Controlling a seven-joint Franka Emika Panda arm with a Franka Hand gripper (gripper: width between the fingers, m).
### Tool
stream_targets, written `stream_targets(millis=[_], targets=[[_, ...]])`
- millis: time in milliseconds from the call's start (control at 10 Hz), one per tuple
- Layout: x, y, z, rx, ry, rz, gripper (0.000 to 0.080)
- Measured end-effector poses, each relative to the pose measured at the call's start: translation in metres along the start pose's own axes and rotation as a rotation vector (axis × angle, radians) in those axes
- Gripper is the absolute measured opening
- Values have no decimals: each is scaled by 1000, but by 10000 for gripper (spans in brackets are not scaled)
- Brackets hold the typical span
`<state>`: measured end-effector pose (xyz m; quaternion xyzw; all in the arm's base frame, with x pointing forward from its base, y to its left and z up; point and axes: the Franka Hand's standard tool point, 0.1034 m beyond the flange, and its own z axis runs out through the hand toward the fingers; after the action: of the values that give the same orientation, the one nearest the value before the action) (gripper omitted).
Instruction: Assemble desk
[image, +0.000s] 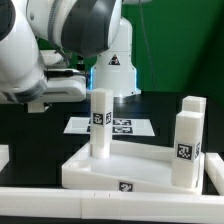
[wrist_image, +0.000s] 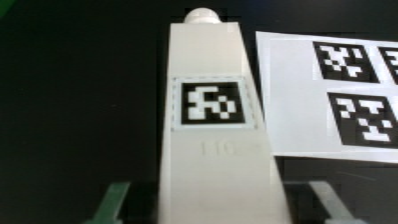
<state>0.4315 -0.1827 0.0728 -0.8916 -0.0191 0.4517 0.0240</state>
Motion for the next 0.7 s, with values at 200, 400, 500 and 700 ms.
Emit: stream_targets(millis=[200,400,500,700], targets=[[-1,-6,-12,8,13,63,290],[-3,-14,-44,20,138,66,290],[0,-13,-52,3,208,61,290],[4,-9,-52,-14,327,60,290]])
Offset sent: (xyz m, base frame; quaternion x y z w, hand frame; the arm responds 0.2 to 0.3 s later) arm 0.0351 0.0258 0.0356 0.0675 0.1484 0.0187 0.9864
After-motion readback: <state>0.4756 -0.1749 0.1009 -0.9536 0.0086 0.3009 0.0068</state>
